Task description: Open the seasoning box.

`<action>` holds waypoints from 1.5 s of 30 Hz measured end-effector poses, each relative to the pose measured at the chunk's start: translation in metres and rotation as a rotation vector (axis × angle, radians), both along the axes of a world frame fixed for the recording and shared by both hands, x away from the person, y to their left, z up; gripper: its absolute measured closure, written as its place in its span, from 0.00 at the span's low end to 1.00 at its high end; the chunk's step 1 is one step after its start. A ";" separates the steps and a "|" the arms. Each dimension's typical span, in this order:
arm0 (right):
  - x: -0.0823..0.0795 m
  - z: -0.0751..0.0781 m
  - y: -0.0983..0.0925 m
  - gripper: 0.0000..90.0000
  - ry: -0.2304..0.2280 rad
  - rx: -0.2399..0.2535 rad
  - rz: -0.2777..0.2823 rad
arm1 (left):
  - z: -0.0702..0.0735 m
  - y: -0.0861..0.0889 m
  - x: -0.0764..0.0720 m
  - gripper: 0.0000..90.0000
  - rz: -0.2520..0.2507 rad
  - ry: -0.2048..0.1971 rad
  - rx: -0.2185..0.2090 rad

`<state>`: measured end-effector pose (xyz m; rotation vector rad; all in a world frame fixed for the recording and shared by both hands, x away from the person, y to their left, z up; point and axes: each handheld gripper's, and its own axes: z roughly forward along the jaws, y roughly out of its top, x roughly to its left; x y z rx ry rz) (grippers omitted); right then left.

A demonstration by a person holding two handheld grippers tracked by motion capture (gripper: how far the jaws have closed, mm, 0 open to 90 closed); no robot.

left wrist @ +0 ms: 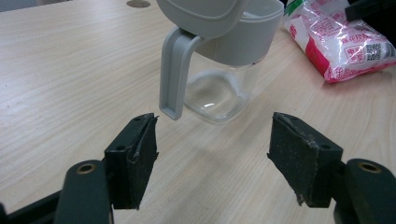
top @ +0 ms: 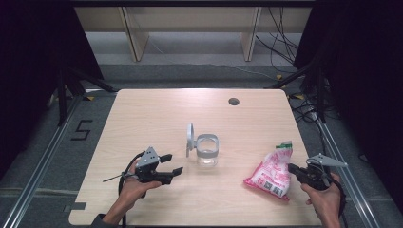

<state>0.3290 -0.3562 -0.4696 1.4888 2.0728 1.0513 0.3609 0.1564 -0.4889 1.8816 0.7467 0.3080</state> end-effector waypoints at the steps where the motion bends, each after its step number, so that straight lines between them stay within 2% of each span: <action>1: -0.001 0.000 -0.001 1.00 0.004 0.007 0.008 | 0.000 0.000 0.000 0.35 0.000 0.002 0.000; 2: -0.004 0.000 0.001 1.00 0.014 0.022 -0.013 | -0.001 0.000 0.000 0.35 0.000 0.003 0.002; 3: -0.005 -0.001 -0.002 1.00 -0.006 0.003 0.018 | -0.001 -0.001 0.000 0.35 0.007 0.011 -0.005; 4: -0.006 -0.001 -0.003 1.00 -0.012 0.004 0.026 | -0.001 -0.001 -0.001 0.35 0.013 0.020 -0.011; 5: -0.011 0.000 0.001 1.00 0.020 0.055 -0.012 | -0.001 -0.001 -0.001 0.35 0.012 0.020 -0.011; 6: -0.009 -0.001 -0.001 1.00 -0.012 0.008 0.005 | -0.001 -0.001 -0.001 0.35 0.013 0.018 -0.011; 7: -0.009 -0.001 -0.001 1.00 0.003 0.006 0.001 | -0.001 -0.001 -0.001 0.35 0.011 0.015 -0.008; 9: -0.010 -0.002 -0.002 1.00 -0.010 -0.003 0.003 | -0.001 0.000 -0.001 0.35 0.015 0.017 -0.009; 10: -0.013 -0.002 0.001 1.00 0.021 0.027 -0.034 | -0.001 0.000 -0.001 0.35 0.015 0.017 -0.010; 11: -0.013 -0.002 0.001 0.99 0.013 0.026 -0.035 | -0.001 0.000 -0.001 0.35 0.016 0.019 -0.011; 12: -0.012 -0.003 -0.002 0.98 -0.009 -0.002 -0.028 | 0.000 0.000 -0.002 0.35 0.014 0.014 -0.001; 13: -0.013 -0.003 0.000 0.97 0.014 0.028 -0.055 | 0.000 0.001 -0.001 0.35 0.007 0.007 0.005; 14: -0.013 -0.003 0.000 0.94 0.021 0.034 -0.061 | 0.000 0.000 -0.002 0.35 0.015 0.017 -0.008; 15: -0.012 -0.004 -0.002 0.90 0.002 0.016 -0.060 | 0.000 0.000 -0.002 0.35 0.015 0.018 -0.004; 16: -0.012 -0.004 -0.001 0.81 0.018 0.044 -0.094 | 0.000 0.000 -0.002 0.35 0.015 0.019 -0.005; 17: -0.010 -0.005 -0.003 0.77 0.007 0.026 -0.080 | -0.001 0.000 -0.002 0.35 0.013 0.020 -0.007; 18: -0.011 -0.005 -0.002 0.71 0.012 0.027 -0.108 | -0.001 0.000 -0.002 0.35 0.012 0.022 -0.010; 19: -0.009 -0.007 -0.003 0.64 0.011 0.020 -0.110 | -0.001 -0.001 -0.002 0.35 0.010 0.020 -0.009; 20: -0.007 -0.008 -0.003 0.59 0.026 0.034 -0.128 | -0.001 0.000 -0.001 0.35 0.002 0.014 -0.004; 21: -0.008 -0.009 -0.001 0.56 0.063 0.081 -0.167 | -0.001 0.000 0.000 0.35 -0.009 0.003 0.002; 22: -0.007 -0.011 -0.002 0.53 0.063 0.085 -0.177 | -0.001 -0.001 -0.001 0.35 -0.006 0.008 -0.002; 23: -0.005 -0.014 -0.005 0.51 0.043 0.087 -0.157 | -0.001 -0.001 -0.001 0.35 -0.002 0.008 0.002; 24: -0.005 -0.014 -0.003 0.49 0.069 0.116 -0.188 | -0.001 -0.001 -0.001 0.35 -0.002 0.009 0.001; 25: -0.004 -0.015 -0.003 0.48 0.075 0.128 -0.197 | -0.002 -0.001 -0.001 0.35 -0.003 0.008 0.003; 26: -0.001 -0.017 -0.004 0.47 0.049 0.121 -0.176 | -0.002 -0.001 -0.001 0.35 -0.006 0.009 0.002; 27: 0.000 -0.018 -0.003 0.46 0.059 0.142 -0.190 | -0.002 -0.002 -0.002 0.35 0.012 0.025 -0.005; 28: 0.003 -0.019 -0.006 0.46 0.050 0.114 -0.170 | -0.003 -0.002 -0.002 0.35 0.004 0.021 -0.002; 29: 0.004 -0.018 -0.005 0.45 0.062 0.122 -0.189 | -0.003 -0.002 -0.002 0.35 0.002 0.024 -0.008; 30: 0.005 -0.019 -0.003 0.45 0.075 0.165 -0.197 | -0.003 -0.002 -0.002 0.35 0.003 0.026 -0.007; 31: 0.008 -0.021 -0.007 0.44 0.043 0.120 -0.161 | -0.003 -0.002 -0.002 0.35 0.002 0.025 -0.007; 32: 0.008 -0.021 -0.004 0.43 0.067 0.140 -0.192 | -0.003 -0.002 -0.001 0.35 0.002 0.025 -0.007; 33: 0.012 -0.023 -0.007 0.42 0.043 0.122 -0.155 | -0.003 -0.002 -0.001 0.35 0.003 0.026 -0.005; 34: 0.012 -0.023 -0.004 0.42 0.069 0.155 -0.189 | -0.003 -0.002 -0.001 0.35 0.003 0.026 -0.006; 36: 0.014 -0.024 -0.004 0.42 0.068 0.168 -0.190 | -0.003 -0.002 -0.002 0.35 0.003 0.026 -0.008; 38: 0.017 -0.025 -0.004 0.42 0.079 0.173 -0.193 | -0.003 -0.003 -0.002 0.35 0.005 0.030 -0.013; 39: 0.020 -0.029 -0.005 0.42 0.058 0.157 -0.172 | -0.003 -0.003 -0.002 0.35 0.004 0.031 -0.012; 40: 0.019 -0.028 -0.004 0.43 0.073 0.156 -0.195 | -0.003 -0.003 -0.002 0.35 -0.004 0.021 -0.001; 42: 0.021 -0.030 -0.003 0.46 0.080 0.175 -0.191 | -0.004 -0.004 -0.002 0.35 -0.001 0.025 -0.002; 43: 0.021 -0.029 -0.004 0.46 0.084 0.161 -0.198 | -0.004 -0.004 -0.001 0.35 -0.013 0.018 -0.004; 44: 0.024 -0.032 -0.008 0.47 0.060 0.154 -0.159 | -0.005 -0.005 -0.001 0.35 -0.011 0.018 -0.010; 45: 0.023 -0.032 -0.005 0.48 0.089 0.189 -0.194 | -0.005 -0.004 -0.001 0.35 -0.009 0.018 0.005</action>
